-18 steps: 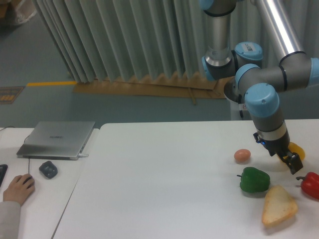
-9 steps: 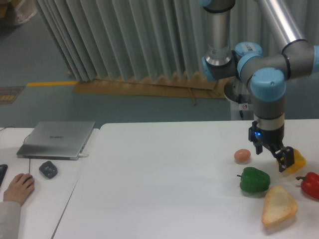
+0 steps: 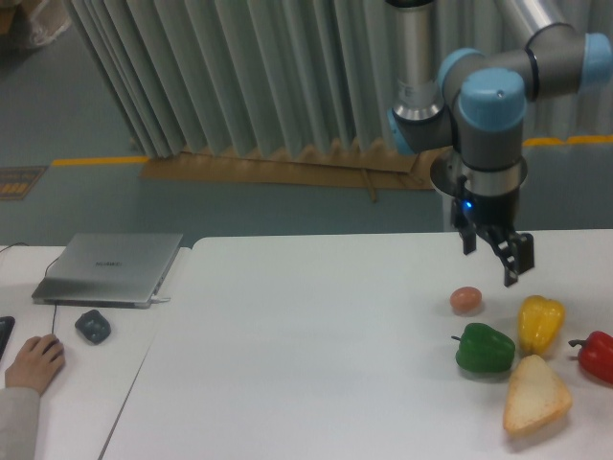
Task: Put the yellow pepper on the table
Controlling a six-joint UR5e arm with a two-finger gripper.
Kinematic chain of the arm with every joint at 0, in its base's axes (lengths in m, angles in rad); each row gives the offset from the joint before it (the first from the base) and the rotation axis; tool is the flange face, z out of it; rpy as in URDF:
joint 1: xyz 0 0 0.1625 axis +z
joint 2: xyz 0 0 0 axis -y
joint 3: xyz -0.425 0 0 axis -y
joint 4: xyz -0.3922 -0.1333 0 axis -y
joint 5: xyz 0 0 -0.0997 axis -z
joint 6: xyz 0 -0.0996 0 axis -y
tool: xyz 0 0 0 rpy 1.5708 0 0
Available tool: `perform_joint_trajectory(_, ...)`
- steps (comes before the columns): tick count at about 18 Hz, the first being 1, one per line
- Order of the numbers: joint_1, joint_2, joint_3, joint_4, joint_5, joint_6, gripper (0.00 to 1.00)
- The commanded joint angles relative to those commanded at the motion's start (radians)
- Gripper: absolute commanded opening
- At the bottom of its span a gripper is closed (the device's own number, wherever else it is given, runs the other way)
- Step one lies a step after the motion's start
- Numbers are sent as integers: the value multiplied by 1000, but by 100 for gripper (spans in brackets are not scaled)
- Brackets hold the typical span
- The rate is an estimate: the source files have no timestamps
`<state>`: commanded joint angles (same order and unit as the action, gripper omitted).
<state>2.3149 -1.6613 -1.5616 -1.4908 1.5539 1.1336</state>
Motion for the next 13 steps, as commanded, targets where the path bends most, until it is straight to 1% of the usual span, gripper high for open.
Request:
perform_joint_trajectory(1,-3,5,-2,-14,2,0,100)
perform_joint_trajectory(3,-18,6,-14,-61,3,-8,100)
perform_joint_trajectory(4,-26,8,-23,-72,3,-9,100)
perform_joint_trajectory(7,-45,55,-70,-74,0,-23,100)
perform_joint_trajectory(8,-54,58,-75,-74,-5,-41,100)
perform_joint_trajectory(10,-75,57,-66,-72,-5,-64,100)
perform_joint_trajectory(13,-75,57,-52,-74,-6,-66,100)
